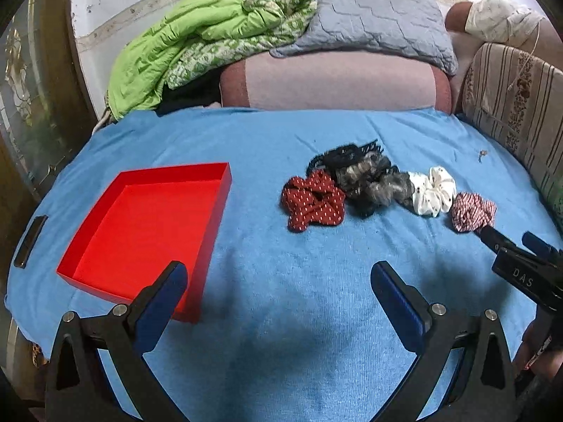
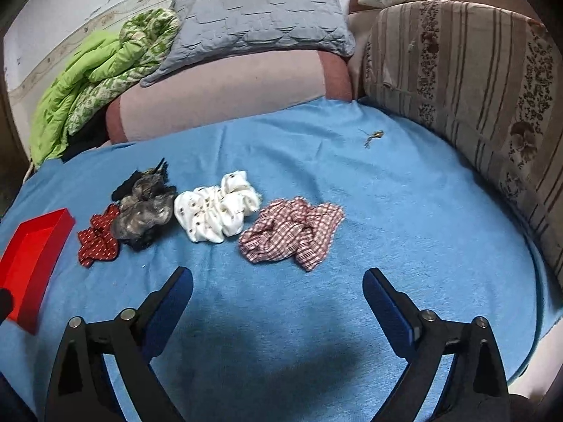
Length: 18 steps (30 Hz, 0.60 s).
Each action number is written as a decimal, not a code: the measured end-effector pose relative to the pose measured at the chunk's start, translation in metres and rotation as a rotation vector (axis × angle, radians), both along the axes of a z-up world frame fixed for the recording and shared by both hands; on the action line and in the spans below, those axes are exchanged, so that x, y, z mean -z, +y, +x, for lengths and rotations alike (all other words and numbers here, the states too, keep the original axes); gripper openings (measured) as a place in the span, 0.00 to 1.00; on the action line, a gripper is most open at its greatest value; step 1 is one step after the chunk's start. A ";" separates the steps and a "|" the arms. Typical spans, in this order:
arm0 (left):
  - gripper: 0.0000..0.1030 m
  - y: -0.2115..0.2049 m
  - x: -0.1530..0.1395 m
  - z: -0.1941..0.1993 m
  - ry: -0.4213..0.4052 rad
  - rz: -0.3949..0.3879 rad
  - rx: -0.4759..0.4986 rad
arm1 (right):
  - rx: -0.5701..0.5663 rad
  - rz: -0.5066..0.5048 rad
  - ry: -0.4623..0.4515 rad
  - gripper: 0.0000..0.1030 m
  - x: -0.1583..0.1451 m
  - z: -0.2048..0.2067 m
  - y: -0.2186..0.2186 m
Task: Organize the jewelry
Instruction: 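Bring both tools toward the scrunchies on the blue bedspread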
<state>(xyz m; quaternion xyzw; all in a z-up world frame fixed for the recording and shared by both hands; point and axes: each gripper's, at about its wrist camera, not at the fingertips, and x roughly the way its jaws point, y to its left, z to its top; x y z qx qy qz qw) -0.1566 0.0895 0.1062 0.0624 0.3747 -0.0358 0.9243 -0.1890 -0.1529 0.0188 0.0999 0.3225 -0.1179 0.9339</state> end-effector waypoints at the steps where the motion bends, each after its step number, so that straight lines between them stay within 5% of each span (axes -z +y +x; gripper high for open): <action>1: 1.00 0.000 0.001 0.001 0.007 0.001 0.002 | -0.010 -0.001 0.003 0.89 0.000 0.001 0.002; 18: 1.00 0.020 0.001 0.014 0.010 -0.014 -0.001 | -0.086 0.006 0.036 0.82 0.008 0.011 0.016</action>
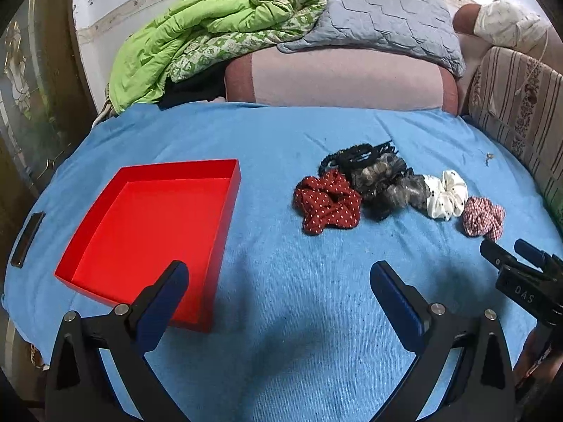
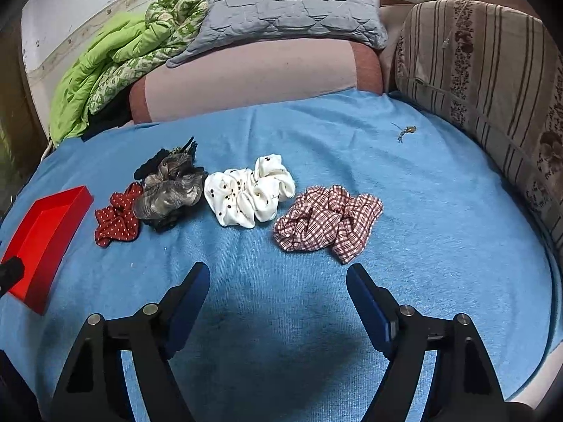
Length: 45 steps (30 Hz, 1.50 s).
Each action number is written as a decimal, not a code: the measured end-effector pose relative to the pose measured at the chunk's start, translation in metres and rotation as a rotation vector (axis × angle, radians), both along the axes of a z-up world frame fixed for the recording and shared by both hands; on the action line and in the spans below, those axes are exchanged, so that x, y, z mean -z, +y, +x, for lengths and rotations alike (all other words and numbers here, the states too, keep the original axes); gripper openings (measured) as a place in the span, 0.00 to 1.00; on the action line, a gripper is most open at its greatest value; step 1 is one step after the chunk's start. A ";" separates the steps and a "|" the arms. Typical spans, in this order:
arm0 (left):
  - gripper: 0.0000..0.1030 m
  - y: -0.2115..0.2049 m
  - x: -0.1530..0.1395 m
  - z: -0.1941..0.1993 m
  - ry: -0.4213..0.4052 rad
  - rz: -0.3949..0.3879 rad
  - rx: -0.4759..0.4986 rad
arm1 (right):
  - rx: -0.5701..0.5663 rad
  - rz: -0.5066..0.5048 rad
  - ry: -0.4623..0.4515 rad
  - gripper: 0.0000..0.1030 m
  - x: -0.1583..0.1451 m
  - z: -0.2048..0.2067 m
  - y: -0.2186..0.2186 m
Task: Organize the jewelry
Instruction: 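Bring both tools toward the scrunchies on the blue bedspread, then grasp the red polka-dot scrunchie with left tool while right tool grasps white dotted scrunchie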
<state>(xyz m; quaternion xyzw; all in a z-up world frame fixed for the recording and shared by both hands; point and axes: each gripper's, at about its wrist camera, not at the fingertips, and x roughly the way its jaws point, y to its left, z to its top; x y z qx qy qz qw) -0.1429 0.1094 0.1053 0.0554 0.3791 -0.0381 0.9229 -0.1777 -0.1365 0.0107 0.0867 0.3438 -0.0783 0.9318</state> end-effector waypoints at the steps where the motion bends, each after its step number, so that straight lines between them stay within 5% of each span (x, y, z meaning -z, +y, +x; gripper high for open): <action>1: 1.00 -0.001 0.000 -0.001 -0.003 0.004 0.012 | -0.003 0.000 0.003 0.82 0.001 0.001 0.000; 7: 1.00 0.000 -0.012 0.013 -0.009 0.013 0.079 | -0.029 0.046 0.020 0.82 -0.010 0.011 -0.013; 13: 1.00 -0.005 -0.007 0.064 0.071 -0.025 0.128 | -0.070 0.062 0.069 0.81 -0.009 0.043 -0.025; 18: 0.72 -0.018 0.017 0.111 0.154 -0.032 0.145 | -0.127 -0.010 0.068 0.75 -0.011 0.080 -0.017; 22: 0.72 -0.026 0.039 0.139 0.201 -0.034 0.155 | -0.148 -0.024 0.072 0.74 -0.007 0.105 -0.020; 30: 0.72 -0.037 0.075 0.176 0.285 -0.052 0.173 | -0.175 0.059 0.125 0.58 0.018 0.135 -0.031; 32: 0.58 -0.040 0.080 0.179 0.299 -0.058 0.181 | -0.181 0.078 0.134 0.50 0.023 0.138 -0.033; 34: 0.24 -0.044 0.081 0.179 0.315 -0.083 0.193 | -0.200 0.121 0.137 0.37 0.027 0.140 -0.033; 36: 0.11 -0.050 0.077 0.175 0.321 -0.093 0.213 | -0.217 0.148 0.127 0.21 0.026 0.138 -0.033; 45: 0.11 -0.032 0.026 0.127 0.246 -0.175 0.245 | -0.182 0.165 0.025 0.13 -0.002 0.102 -0.034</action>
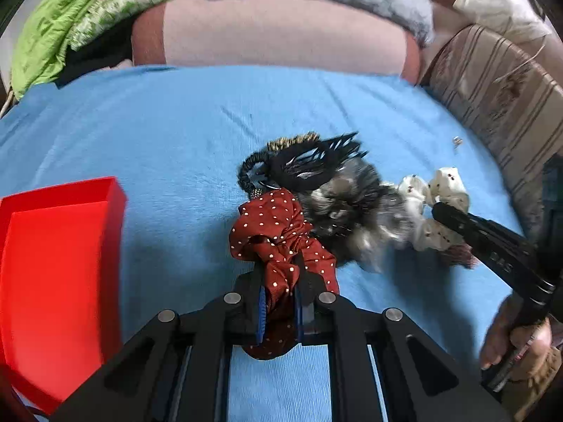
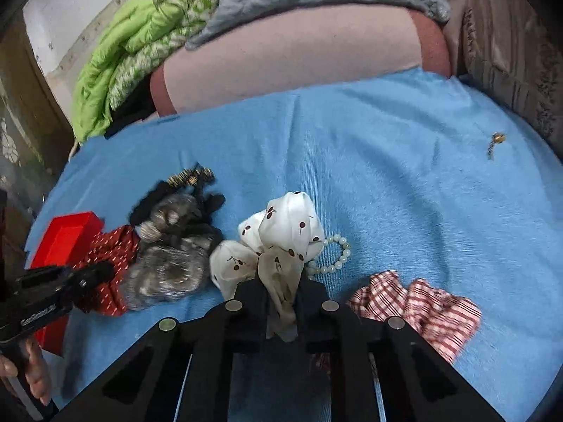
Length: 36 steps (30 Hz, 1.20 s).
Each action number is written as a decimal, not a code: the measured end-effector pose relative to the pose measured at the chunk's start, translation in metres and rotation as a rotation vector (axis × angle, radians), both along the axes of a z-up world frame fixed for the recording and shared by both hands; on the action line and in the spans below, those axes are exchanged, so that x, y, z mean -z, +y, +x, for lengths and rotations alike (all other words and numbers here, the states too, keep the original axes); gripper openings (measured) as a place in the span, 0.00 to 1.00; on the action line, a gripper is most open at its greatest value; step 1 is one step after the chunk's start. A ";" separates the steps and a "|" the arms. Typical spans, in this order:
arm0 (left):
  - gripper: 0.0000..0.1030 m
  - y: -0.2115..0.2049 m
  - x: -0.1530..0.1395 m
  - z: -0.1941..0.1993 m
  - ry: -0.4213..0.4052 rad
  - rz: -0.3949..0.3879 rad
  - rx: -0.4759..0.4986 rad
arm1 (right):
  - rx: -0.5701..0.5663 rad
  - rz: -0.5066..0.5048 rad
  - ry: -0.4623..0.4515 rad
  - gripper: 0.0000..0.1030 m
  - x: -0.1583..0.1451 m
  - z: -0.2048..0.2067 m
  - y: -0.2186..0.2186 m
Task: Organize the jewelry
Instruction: 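Grasp the red polka-dot scrunchie with left tool while right tool grasps white dotted scrunchie, then carry both scrunchies into the red tray and open both tools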
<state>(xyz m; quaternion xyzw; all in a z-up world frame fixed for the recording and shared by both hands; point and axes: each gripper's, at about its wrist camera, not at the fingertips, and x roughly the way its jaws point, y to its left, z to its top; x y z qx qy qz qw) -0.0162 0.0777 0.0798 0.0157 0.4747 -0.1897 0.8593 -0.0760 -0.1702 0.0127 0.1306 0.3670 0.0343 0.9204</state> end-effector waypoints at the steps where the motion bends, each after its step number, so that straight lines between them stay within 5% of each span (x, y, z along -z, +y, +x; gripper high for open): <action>1: 0.11 0.007 -0.007 -0.006 -0.011 -0.010 -0.002 | 0.008 -0.004 -0.013 0.13 -0.005 -0.006 0.001; 10: 0.11 0.117 -0.050 -0.022 -0.112 0.008 -0.156 | -0.051 -0.017 -0.059 0.13 -0.053 -0.032 0.045; 14: 0.11 0.184 -0.043 -0.011 -0.073 -0.013 -0.298 | -0.140 0.008 -0.047 0.13 -0.069 -0.021 0.092; 21: 0.12 0.242 -0.014 0.028 -0.011 0.022 -0.417 | -0.323 0.096 -0.004 0.14 -0.081 0.013 0.198; 27: 0.13 0.272 -0.002 0.049 -0.026 0.022 -0.461 | -0.437 0.100 0.042 0.14 -0.072 0.051 0.281; 36: 0.21 0.286 0.012 0.074 -0.006 0.021 -0.445 | -0.427 -0.043 0.126 0.14 -0.026 0.100 0.336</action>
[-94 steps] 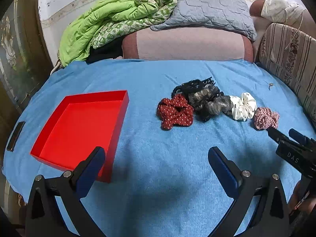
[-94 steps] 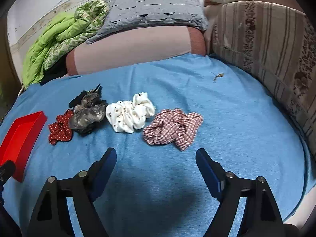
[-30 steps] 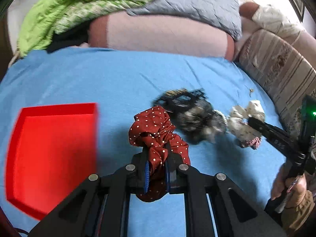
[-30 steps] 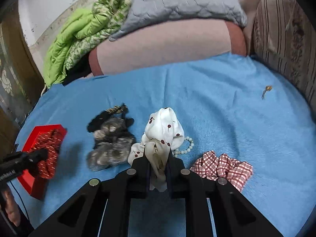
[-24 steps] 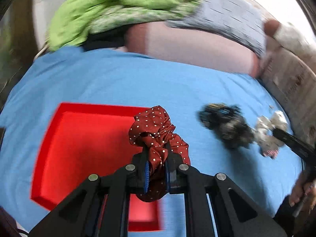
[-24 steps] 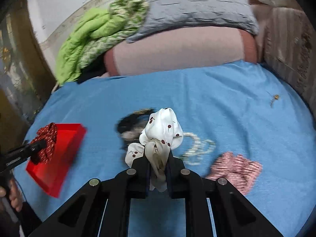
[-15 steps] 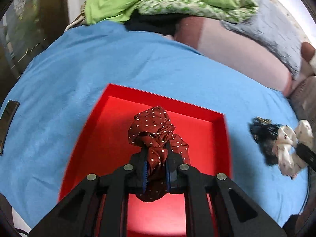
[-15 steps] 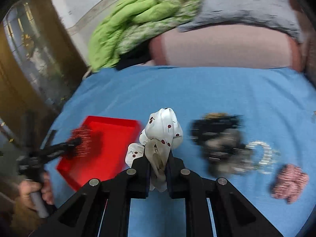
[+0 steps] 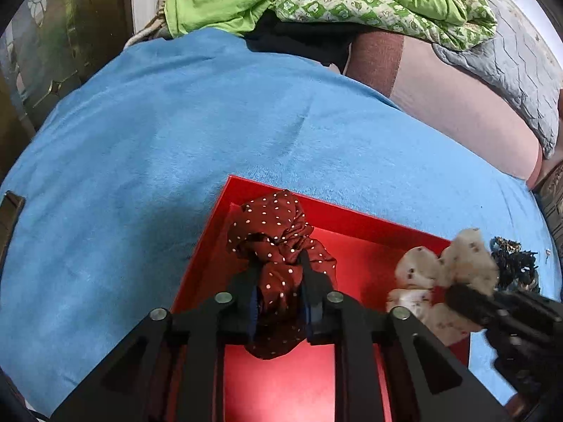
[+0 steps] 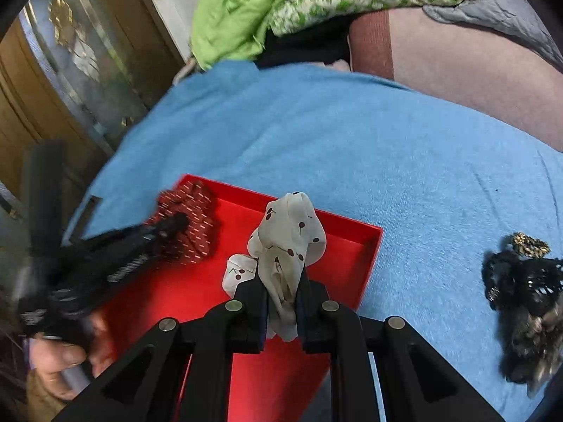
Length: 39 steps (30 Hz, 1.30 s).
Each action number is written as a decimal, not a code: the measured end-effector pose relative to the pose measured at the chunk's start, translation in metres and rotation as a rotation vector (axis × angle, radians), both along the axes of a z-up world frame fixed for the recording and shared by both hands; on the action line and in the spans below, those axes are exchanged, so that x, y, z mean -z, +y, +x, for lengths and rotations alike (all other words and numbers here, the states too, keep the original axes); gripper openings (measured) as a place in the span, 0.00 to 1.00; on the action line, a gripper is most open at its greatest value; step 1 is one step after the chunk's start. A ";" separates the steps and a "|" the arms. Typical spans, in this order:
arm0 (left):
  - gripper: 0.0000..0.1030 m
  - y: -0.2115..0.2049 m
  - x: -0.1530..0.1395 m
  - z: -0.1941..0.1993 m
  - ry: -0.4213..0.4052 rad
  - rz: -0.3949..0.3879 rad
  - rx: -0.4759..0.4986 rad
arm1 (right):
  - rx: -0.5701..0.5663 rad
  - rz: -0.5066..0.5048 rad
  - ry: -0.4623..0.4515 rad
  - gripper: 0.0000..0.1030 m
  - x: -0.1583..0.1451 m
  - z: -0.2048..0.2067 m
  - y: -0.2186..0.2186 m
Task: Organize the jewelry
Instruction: 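Carry both scrunchies into the red tray and open both tools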
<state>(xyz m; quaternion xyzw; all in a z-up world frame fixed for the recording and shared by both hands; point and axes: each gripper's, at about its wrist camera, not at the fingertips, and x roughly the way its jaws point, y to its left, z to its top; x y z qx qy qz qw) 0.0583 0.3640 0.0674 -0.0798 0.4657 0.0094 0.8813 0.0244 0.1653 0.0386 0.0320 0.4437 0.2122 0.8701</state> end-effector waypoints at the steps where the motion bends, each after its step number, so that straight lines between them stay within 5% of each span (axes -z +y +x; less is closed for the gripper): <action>1: 0.24 0.000 0.001 0.002 0.002 -0.003 0.003 | 0.007 -0.009 0.004 0.14 0.003 0.002 0.000; 5: 0.41 0.000 0.002 0.002 -0.003 0.012 0.001 | 0.042 -0.064 -0.003 0.18 0.010 0.008 0.000; 9: 0.56 0.003 -0.006 -0.003 -0.028 -0.017 -0.004 | 0.050 -0.088 -0.017 0.45 0.009 0.009 0.001; 12: 0.62 0.005 -0.014 -0.010 -0.059 -0.034 -0.010 | 0.043 -0.098 -0.046 0.55 0.002 0.003 0.003; 27: 0.64 -0.010 -0.036 -0.051 -0.186 0.080 -0.044 | 0.081 -0.101 -0.126 0.61 -0.031 -0.070 -0.061; 39: 0.64 -0.082 -0.058 -0.096 -0.276 0.129 0.073 | 0.290 -0.076 -0.088 0.61 -0.006 -0.148 -0.219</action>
